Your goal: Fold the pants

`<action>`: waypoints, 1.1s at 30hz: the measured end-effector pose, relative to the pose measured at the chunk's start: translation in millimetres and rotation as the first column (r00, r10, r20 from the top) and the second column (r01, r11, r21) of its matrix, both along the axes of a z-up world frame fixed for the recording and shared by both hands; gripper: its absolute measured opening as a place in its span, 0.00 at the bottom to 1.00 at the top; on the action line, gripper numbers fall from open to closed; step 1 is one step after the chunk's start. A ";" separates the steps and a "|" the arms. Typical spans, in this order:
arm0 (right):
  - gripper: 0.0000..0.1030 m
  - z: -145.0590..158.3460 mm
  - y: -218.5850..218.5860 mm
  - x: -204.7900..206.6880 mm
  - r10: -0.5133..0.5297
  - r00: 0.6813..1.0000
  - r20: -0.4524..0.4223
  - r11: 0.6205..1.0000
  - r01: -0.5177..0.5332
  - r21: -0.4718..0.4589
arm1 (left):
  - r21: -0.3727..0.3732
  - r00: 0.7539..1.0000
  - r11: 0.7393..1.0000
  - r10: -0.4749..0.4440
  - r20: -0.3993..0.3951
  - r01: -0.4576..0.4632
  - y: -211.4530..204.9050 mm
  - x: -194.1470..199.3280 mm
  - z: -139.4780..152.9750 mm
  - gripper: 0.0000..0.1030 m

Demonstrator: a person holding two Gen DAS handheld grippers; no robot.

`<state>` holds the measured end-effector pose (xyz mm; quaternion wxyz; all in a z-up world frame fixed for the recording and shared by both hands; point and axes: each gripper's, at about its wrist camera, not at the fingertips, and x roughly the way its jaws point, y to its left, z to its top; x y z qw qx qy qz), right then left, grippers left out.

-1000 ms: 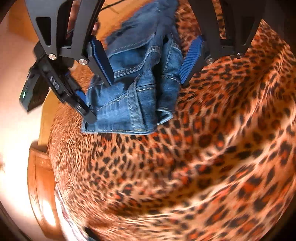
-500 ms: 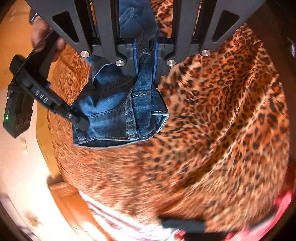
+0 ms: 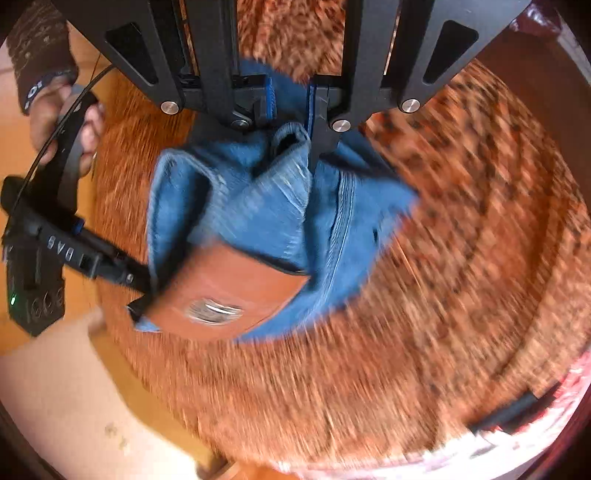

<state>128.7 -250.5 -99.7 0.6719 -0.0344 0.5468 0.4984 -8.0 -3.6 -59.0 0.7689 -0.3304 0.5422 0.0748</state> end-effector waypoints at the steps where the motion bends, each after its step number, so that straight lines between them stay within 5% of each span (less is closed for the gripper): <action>1: 0.27 -10.5 -10.0 -1.2 -0.012 1.000 0.008 0.999 0.013 -0.043 | 0.006 0.999 1.000 -0.027 -0.032 0.027 -12.3 0.0 -11.0 0.11; 4: 0.27 -48.3 -33.1 -8.2 -0.033 0.999 0.035 0.976 0.040 -0.213 | 0.018 0.993 0.998 -0.064 -0.097 0.066 -36.0 -4.0 -35.8 0.12; 7: 0.27 -60.6 -56.1 -16.5 -0.043 0.998 0.056 0.952 0.058 -0.300 | 0.007 0.994 0.998 -0.065 -0.090 0.066 -37.8 -17.1 -25.9 0.13; 12: 0.40 -34.3 -99.0 -14.7 -0.123 0.992 0.030 0.963 0.126 -0.239 | -0.171 0.997 0.985 -0.040 -0.062 0.029 -14.6 -67.6 -2.4 0.38; 17: 0.62 -24.7 -113.0 -3.6 -0.235 0.949 -0.211 0.972 0.229 -0.049 | -0.344 0.989 0.928 0.118 -0.090 -0.142 7.8 -97.7 -11.5 0.51; 22: 0.62 -42.2 -88.4 -0.8 -0.281 0.904 -0.323 0.957 0.290 -0.022 | -0.421 0.972 0.878 0.184 -0.144 -0.228 7.2 -72.7 -31.2 0.51; 27: 0.62 -61.8 -65.7 -1.2 -0.337 0.874 -0.350 0.938 0.343 -0.049 | -0.407 0.954 0.865 0.244 -0.174 -0.295 9.3 -56.3 -50.8 0.51; 29: 0.49 -62.0 -58.4 -6.6 -0.323 0.890 -0.320 0.944 0.326 -0.049 | -0.404 0.942 0.854 0.267 -0.202 -0.329 13.4 -51.2 -63.5 0.49; 31: 0.32 -61.9 -55.6 -8.8 -0.288 0.900 -0.326 0.955 0.296 -0.025 | -0.394 0.932 0.850 0.272 -0.240 -0.349 13.1 -41.8 -70.2 0.27; 33: 0.27 -47.5 -52.2 -11.3 -0.245 0.920 -0.305 0.966 0.259 0.006 | -0.371 0.932 0.864 0.258 -0.255 -0.341 10.6 -35.0 -69.9 0.19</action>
